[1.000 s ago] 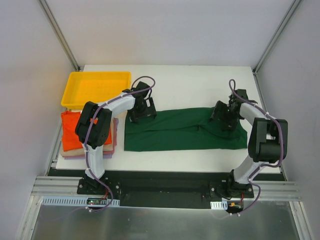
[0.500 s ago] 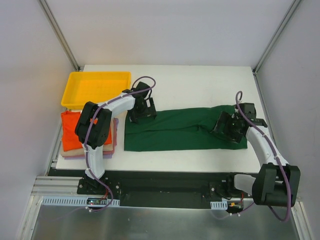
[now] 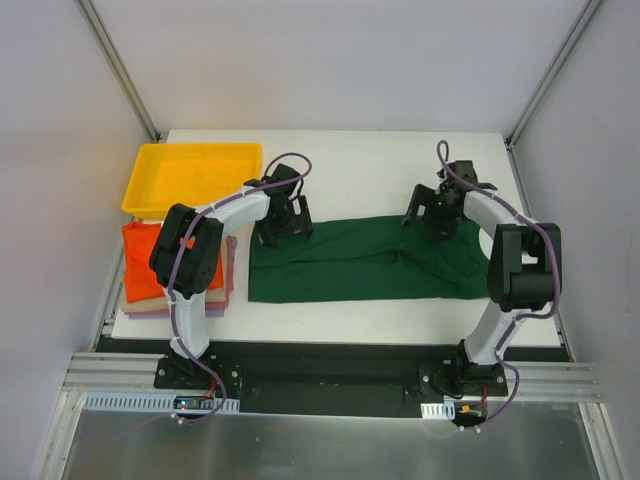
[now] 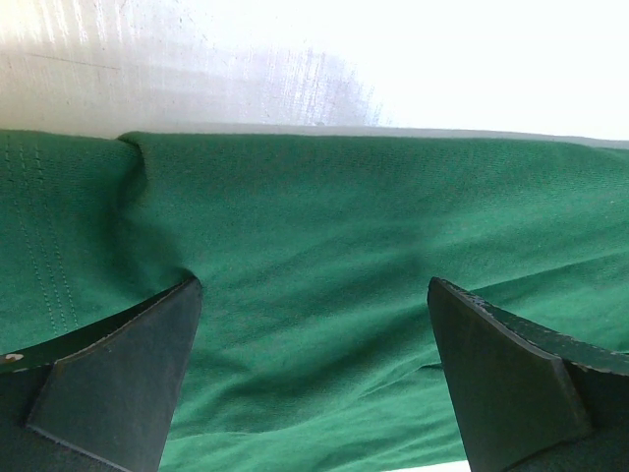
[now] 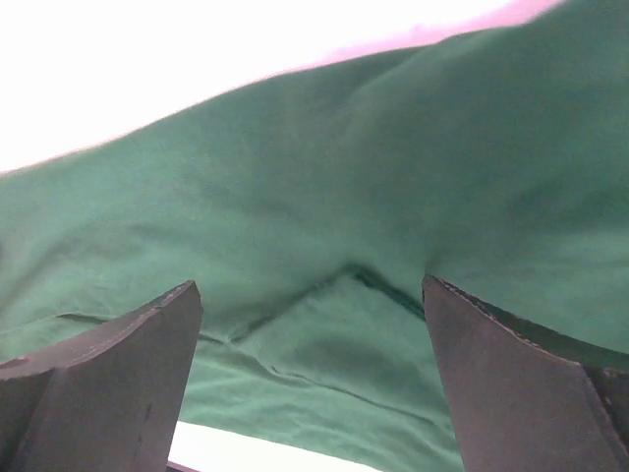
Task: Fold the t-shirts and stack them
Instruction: Fold the other side of the tshirt into a rectangle, then rotate the tshirt 90 degrees
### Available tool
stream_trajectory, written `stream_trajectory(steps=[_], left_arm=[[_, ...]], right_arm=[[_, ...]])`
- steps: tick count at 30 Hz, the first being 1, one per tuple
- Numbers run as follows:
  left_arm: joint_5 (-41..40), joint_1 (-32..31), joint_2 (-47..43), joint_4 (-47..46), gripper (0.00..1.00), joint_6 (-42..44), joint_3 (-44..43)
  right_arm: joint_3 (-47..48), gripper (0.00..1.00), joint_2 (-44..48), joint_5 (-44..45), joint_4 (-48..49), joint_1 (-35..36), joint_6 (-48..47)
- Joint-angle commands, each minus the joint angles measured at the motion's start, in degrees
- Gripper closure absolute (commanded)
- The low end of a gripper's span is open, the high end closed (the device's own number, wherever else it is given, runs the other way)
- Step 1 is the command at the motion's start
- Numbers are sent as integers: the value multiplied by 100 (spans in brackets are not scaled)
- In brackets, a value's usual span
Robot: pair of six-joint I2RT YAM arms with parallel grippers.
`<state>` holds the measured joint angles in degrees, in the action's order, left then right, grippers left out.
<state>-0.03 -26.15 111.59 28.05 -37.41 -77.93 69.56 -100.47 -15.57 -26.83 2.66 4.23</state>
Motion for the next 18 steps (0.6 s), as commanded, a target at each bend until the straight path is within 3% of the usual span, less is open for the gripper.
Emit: stream_trajectory(steps=[1, 7, 18], left_arm=[[-6, 40, -50, 113, 1, 137, 129], [-67, 40, -32, 113, 1, 137, 120], [-207, 154, -50, 113, 1, 49, 234]], right_arm=[[164, 4, -342, -236, -86, 358, 78], [-372, 4, -79, -358, -147, 578, 131], [-1708, 4, 1564, -386, -287, 1245, 447]])
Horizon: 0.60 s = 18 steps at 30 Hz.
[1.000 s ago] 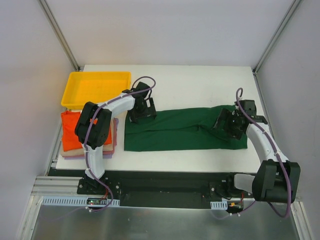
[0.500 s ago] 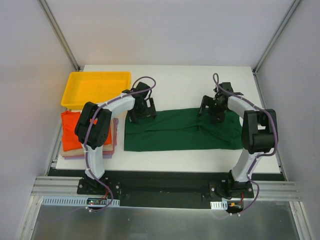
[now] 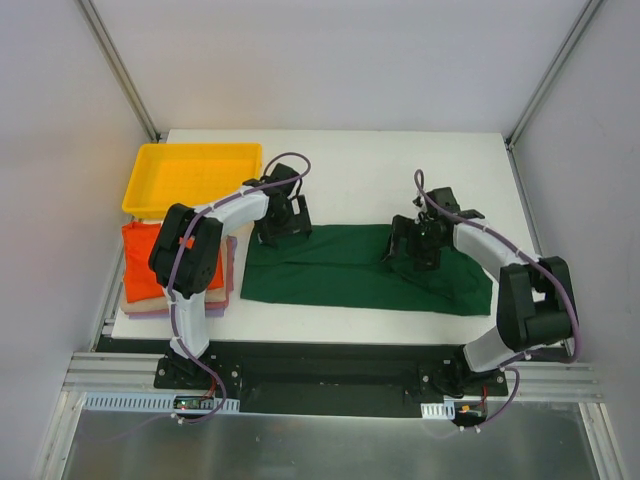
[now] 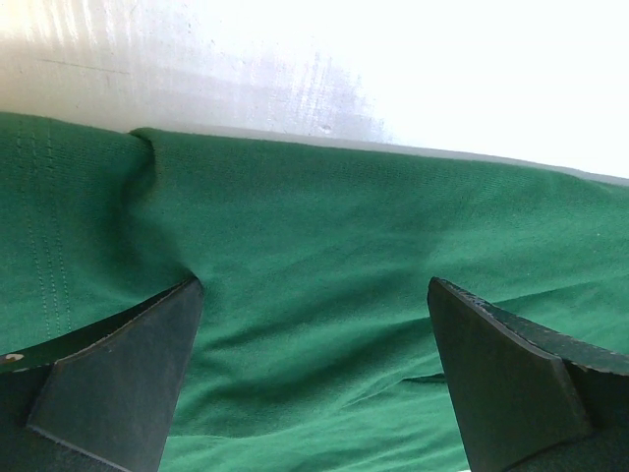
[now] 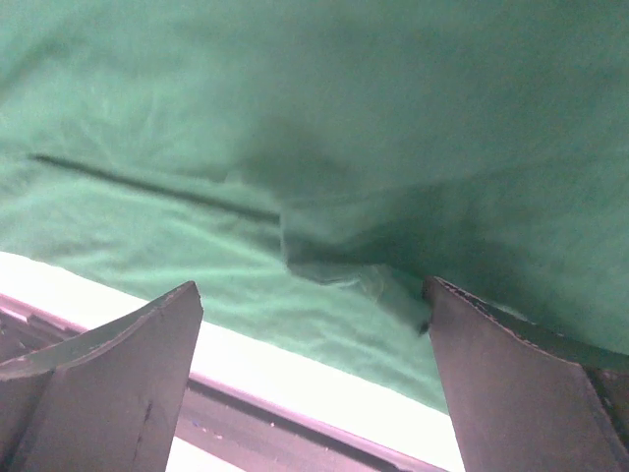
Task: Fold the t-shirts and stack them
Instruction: Rotate the tshirt 90 degrees
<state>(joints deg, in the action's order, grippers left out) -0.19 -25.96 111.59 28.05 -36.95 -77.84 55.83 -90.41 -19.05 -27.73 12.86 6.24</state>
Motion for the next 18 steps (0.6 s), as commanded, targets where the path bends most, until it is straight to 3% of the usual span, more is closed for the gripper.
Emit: stream_trajectory(steps=[1, 13, 18], left_arm=[[-236, 143, -76, 113, 1, -14, 252], [-271, 240, -181, 113, 1, 21, 366], [-245, 240, -225, 113, 1, 65, 401]], right_arm=[[-449, 4, 699, 32, -198, 278, 281], [-802, 4, 1797, -108, -365, 1456, 369], [-645, 4, 2037, 980, -592, 1193, 658]])
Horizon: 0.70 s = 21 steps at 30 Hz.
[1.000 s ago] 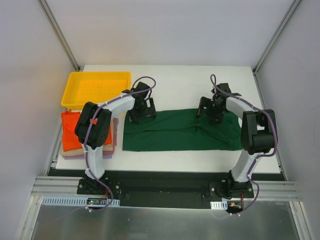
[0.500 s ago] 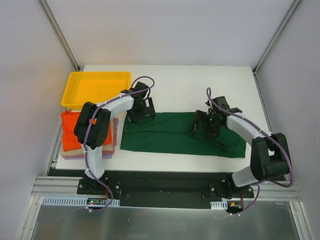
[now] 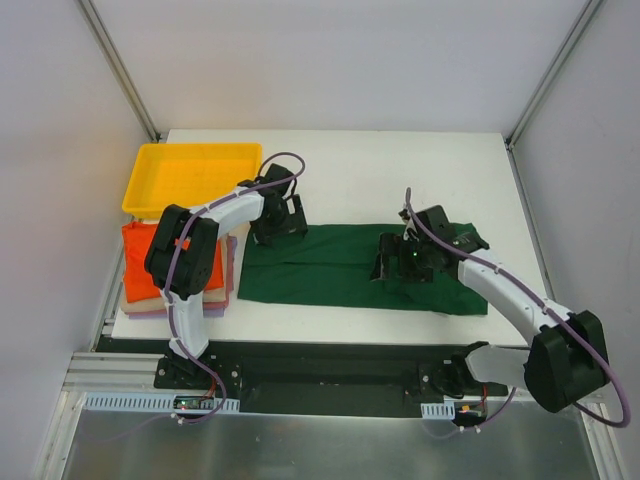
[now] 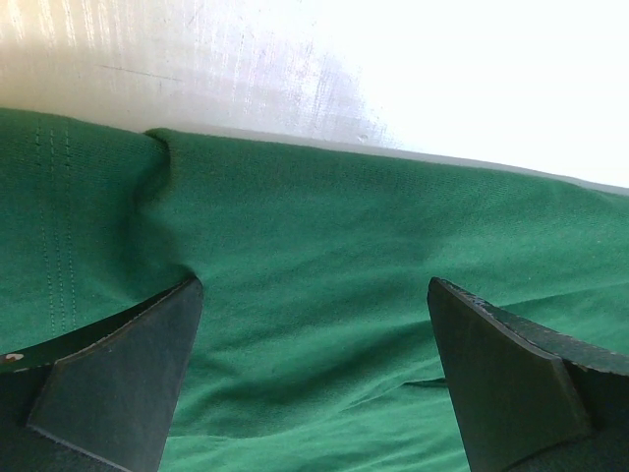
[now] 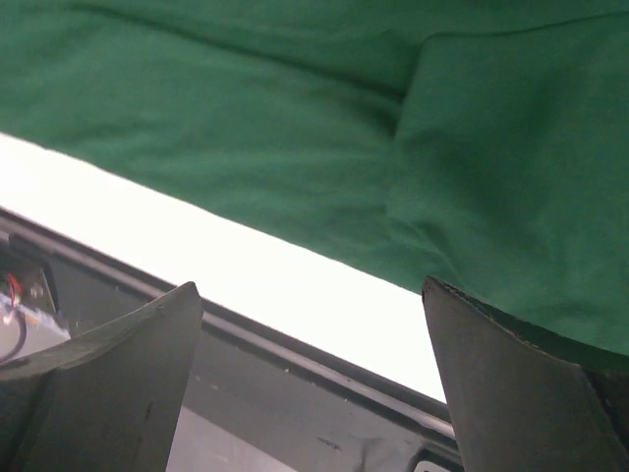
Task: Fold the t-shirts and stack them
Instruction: Rotate the tshirt 90 degrees
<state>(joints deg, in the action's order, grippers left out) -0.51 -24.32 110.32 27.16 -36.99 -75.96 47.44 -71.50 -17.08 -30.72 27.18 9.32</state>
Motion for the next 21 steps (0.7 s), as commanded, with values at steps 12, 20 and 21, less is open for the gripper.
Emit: stream_trajectory(steps=[12, 20, 21], left_arm=[[42, 67, -476, 185, 1, -88, 696], [340, -686, -1415, 79, 1, -729, 1908], [481, -906, -1582, 62, 1, -843, 2040]], right_arm=[[713, 4, -2014, 733, -145, -2040, 852], [4276, 4, -4895, 278, -1075, -2357, 308], [5126, 4, -5404, 136, -1477, -2349, 298]])
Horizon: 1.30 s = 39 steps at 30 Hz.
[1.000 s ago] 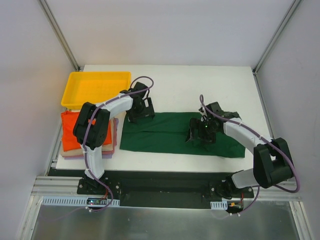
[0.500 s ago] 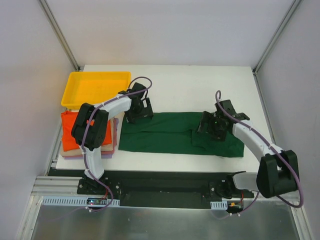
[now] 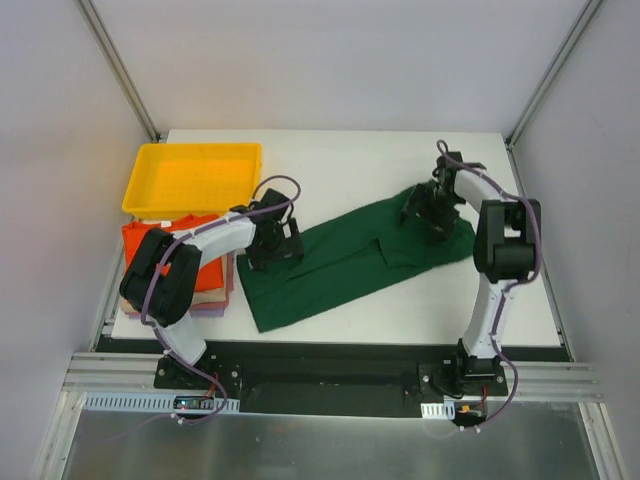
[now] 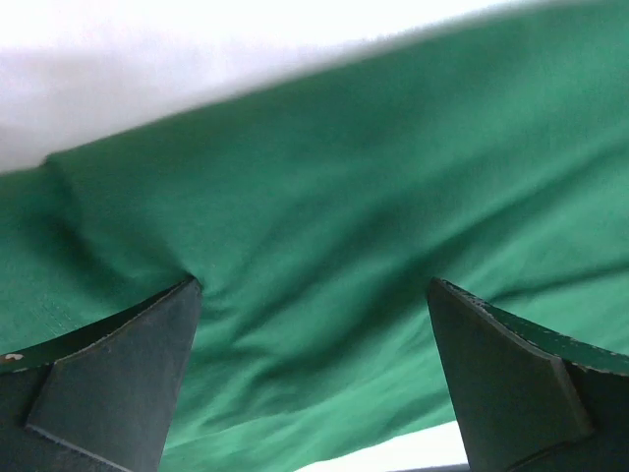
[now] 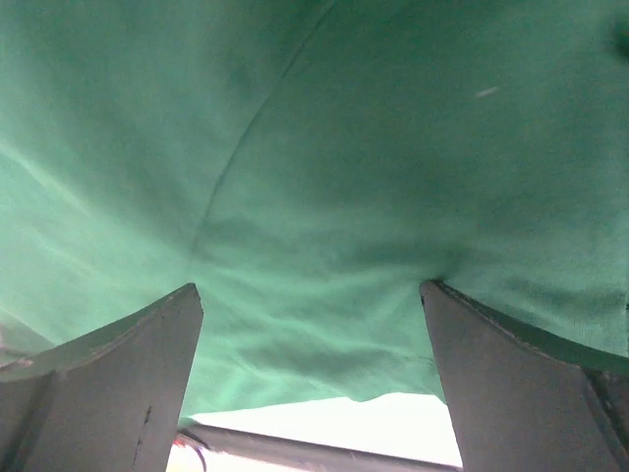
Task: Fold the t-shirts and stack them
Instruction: Rotate the tshirt 90 degrees
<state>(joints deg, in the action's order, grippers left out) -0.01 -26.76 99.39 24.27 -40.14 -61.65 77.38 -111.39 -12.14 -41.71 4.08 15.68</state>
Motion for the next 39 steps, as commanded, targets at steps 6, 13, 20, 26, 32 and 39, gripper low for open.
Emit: stream_trajectory(steps=[6, 13, 20, 26, 32, 39], left_arm=[[424, -1718, -1579, 359, 1, -750, 777], [-245, -1718, -2205, 368, 1, -354, 707], [632, -1718, -1485, -263, 1, -38, 847], [906, -1744, -1203, -493, 1, -169, 1137], [1082, -1911, -1098, -748, 1, -398, 1471], [1249, -2341, -904, -889, 1, -767, 1331]], right_arm=[[5761, 4, -2810, -26, -2280, 234, -848], [3918, 4, -991, 595, -1277, 576, -978], [1618, 4, 186, 1066, -981, 1674, -533], [225, 4, 523, 502, -127, 2176, -136], [435, 4, -57, 572, -161, 2107, -320], [1023, 4, -804, 529, -337, 1624, -697]])
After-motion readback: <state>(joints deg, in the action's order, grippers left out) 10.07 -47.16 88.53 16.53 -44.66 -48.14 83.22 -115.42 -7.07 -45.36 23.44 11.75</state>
